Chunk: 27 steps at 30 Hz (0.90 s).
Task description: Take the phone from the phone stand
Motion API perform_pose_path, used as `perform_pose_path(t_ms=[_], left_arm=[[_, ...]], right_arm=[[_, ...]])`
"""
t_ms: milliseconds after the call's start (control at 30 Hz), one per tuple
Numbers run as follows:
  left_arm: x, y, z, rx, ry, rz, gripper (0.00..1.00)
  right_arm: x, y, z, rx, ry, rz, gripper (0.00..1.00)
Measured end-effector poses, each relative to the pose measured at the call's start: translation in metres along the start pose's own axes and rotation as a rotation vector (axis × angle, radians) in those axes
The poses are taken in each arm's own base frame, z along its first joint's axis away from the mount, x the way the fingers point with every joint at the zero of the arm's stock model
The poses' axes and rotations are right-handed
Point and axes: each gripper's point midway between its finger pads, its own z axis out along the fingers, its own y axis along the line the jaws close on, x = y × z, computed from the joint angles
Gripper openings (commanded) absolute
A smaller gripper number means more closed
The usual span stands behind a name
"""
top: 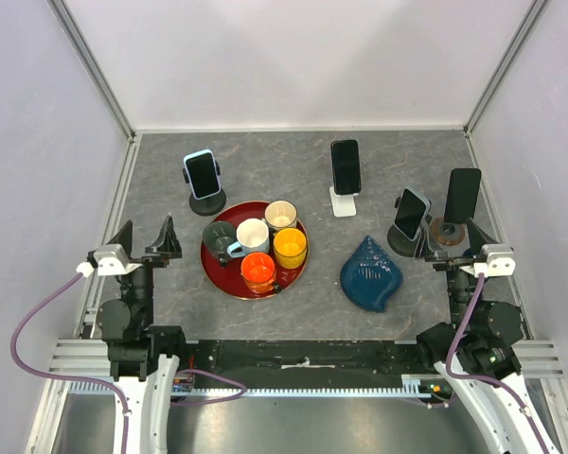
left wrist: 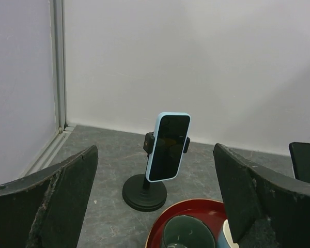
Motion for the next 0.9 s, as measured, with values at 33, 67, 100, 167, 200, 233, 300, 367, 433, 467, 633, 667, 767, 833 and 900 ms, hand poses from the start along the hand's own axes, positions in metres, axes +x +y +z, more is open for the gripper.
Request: perform_pose_path(t_ms=[33, 67, 100, 167, 200, 233, 300, 367, 433, 467, 633, 667, 767, 833, 900], left_arm=[[0.001, 0.0, 0.0, -0.001, 0.004, 0.0, 1.0], [0.001, 0.0, 0.001, -0.002, 0.01, 0.001, 1.0], [0.003, 0.0, 0.001, -0.002, 0.017, 0.001, 1.0], [0.005, 0.0, 0.003, -0.005, 0.035, 0.002, 1.0], [0.006, 0.001, 0.005, -0.007, 0.045, 0.003, 1.0], [0.008, 0.001, 0.005, -0.009, 0.06, 0.003, 1.0], [0.012, 0.001, 0.008, -0.013, 0.094, 0.002, 1.0], [0.015, 0.0, 0.011, -0.013, 0.128, -0.006, 1.0], [0.019, -0.002, 0.015, -0.017, 0.175, -0.021, 1.0], [0.022, -0.003, 0.017, -0.02, 0.203, -0.034, 1.0], [0.026, -0.015, 0.036, -0.017, 0.353, -0.114, 1.0], [0.027, -0.018, 0.041, -0.019, 0.383, -0.137, 1.0], [0.03, -0.03, 0.056, -0.01, 0.481, -0.216, 1.0], [0.036, -0.04, 0.062, 0.007, 0.546, -0.275, 1.0], [0.041, -0.053, 0.065, 0.026, 0.591, -0.324, 1.0]], right_arm=[[0.0, 0.001, 0.0, -0.004, 0.002, 0.001, 0.98], [0.0, 0.002, 0.0, -0.006, 0.003, 0.005, 0.98], [0.0, 0.002, 0.0, -0.01, 0.004, 0.009, 0.98], [0.002, 0.003, -0.001, -0.011, 0.01, 0.015, 0.98], [0.002, 0.004, -0.001, -0.015, 0.012, 0.018, 0.98], [0.002, 0.005, -0.001, -0.018, 0.013, 0.022, 0.98], [0.003, 0.005, -0.001, -0.018, 0.016, 0.027, 0.98], [0.003, 0.006, -0.001, -0.019, 0.018, 0.032, 0.98], [0.004, 0.006, -0.002, -0.017, 0.02, 0.035, 0.98], [0.004, 0.006, -0.002, -0.017, 0.021, 0.036, 0.98], [0.004, 0.008, -0.002, -0.028, 0.022, 0.047, 0.98], [0.004, 0.009, -0.002, -0.03, 0.022, 0.05, 0.98], [0.004, 0.01, -0.002, -0.034, 0.023, 0.054, 0.98], [0.005, 0.011, -0.002, -0.039, 0.025, 0.06, 0.98], [0.005, 0.012, -0.002, -0.041, 0.026, 0.062, 0.98]])
